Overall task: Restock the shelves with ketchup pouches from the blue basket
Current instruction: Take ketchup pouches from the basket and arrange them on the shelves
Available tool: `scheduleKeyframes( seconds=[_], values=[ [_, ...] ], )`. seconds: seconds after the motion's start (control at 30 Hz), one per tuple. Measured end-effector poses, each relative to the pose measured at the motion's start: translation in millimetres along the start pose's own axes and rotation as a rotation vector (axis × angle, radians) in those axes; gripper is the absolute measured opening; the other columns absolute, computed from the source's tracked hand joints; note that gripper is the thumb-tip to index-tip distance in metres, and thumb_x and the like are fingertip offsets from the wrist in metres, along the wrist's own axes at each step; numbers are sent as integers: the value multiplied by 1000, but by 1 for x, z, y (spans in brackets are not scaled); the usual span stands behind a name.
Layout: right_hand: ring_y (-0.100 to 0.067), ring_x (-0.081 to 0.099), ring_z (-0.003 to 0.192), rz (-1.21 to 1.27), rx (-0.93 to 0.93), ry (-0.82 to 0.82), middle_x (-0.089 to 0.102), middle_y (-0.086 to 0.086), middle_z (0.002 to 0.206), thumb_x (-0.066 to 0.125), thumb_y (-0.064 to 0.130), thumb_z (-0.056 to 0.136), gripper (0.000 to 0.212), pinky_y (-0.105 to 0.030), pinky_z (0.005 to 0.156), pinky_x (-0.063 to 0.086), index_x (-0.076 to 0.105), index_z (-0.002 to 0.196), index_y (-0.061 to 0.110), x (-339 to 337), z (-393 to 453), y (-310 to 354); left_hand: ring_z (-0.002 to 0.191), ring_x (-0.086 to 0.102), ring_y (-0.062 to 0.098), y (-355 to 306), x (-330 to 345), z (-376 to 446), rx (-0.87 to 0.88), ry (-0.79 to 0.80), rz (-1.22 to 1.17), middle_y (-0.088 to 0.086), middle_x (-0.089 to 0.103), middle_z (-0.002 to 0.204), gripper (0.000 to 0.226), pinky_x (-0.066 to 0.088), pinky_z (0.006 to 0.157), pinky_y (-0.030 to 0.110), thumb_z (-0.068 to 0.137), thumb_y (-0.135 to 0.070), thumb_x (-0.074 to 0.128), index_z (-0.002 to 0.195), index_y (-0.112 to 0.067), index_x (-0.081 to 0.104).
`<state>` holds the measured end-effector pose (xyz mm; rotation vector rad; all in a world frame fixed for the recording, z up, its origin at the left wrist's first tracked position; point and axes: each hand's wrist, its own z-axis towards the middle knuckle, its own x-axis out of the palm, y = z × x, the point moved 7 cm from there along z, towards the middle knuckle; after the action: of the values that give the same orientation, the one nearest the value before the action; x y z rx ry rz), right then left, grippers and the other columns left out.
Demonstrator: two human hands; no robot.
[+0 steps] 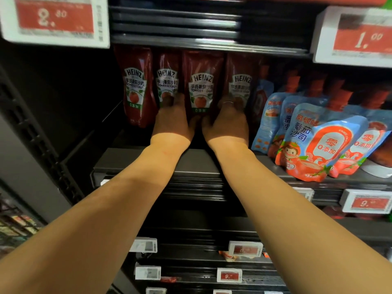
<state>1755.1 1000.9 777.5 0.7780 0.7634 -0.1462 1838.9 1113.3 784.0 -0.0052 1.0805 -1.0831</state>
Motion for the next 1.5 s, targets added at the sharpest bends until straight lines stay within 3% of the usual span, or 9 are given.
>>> scheduleKeyframes(
  seconds=[0.1,0.27,0.33,0.4,0.47,0.57,0.67,1.03,1.5],
  values=[
    [-39,47,127,-14,-3,-115,41,-17,143,73,45,77,76,-45,99,49,46,139,11,-8,-4,-1,120,54,44,2,2,2,-3,32,18,25,52,136,57,49,98,46,93,-26,69,142,-5,47],
    [-45,32,140,-24,78,-112,30,-22,151,78,58,70,101,-51,112,38,29,148,18,-7,-3,-10,111,62,36,4,-1,0,2,58,3,19,65,120,43,52,91,41,91,-32,69,125,-6,60],
    [-44,27,144,-33,98,-107,27,-23,154,79,61,69,114,-50,115,32,19,154,14,-8,-5,-13,105,65,32,12,-12,-3,-57,-26,-13,11,69,112,40,53,85,35,87,-39,70,117,-12,64],
    [-42,21,148,-37,111,-93,22,-23,158,80,64,66,125,-48,118,27,11,157,13,-7,-7,-15,111,61,35,29,-34,-6,-172,-214,27,11,65,119,52,50,86,36,79,-46,71,120,-15,60],
    [-42,19,149,-41,121,-75,19,-22,159,81,68,64,130,-48,119,25,8,157,13,-6,-8,-15,123,47,39,51,-51,-8,-314,-325,119,17,49,136,85,42,97,42,69,-55,77,134,-10,47],
    [-42,22,148,-38,143,-40,21,-21,158,81,69,61,134,-48,118,26,8,156,10,-4,-6,-16,136,34,42,76,-45,-7,-479,-200,45,21,31,150,122,35,109,47,58,-60,87,147,-5,26],
    [-41,23,148,-48,161,-15,22,-23,158,81,70,62,136,-45,119,25,6,157,6,-2,-5,-17,143,26,41,85,-30,-3,-536,-92,-7,21,21,157,137,33,113,49,54,-61,90,153,-8,13],
    [-37,21,150,-74,162,12,19,-21,161,80,71,64,138,-43,121,23,1,158,8,-1,-3,-17,140,29,42,93,-24,3,-547,-115,-16,20,24,152,135,38,107,55,48,-61,91,150,-18,14],
    [-38,40,139,-7,134,4,35,-19,150,88,57,62,127,-45,113,40,13,153,12,9,6,-22,139,30,46,98,-18,6,-519,-126,4,23,25,152,129,37,107,57,52,-60,90,148,-19,15]
  ],
)
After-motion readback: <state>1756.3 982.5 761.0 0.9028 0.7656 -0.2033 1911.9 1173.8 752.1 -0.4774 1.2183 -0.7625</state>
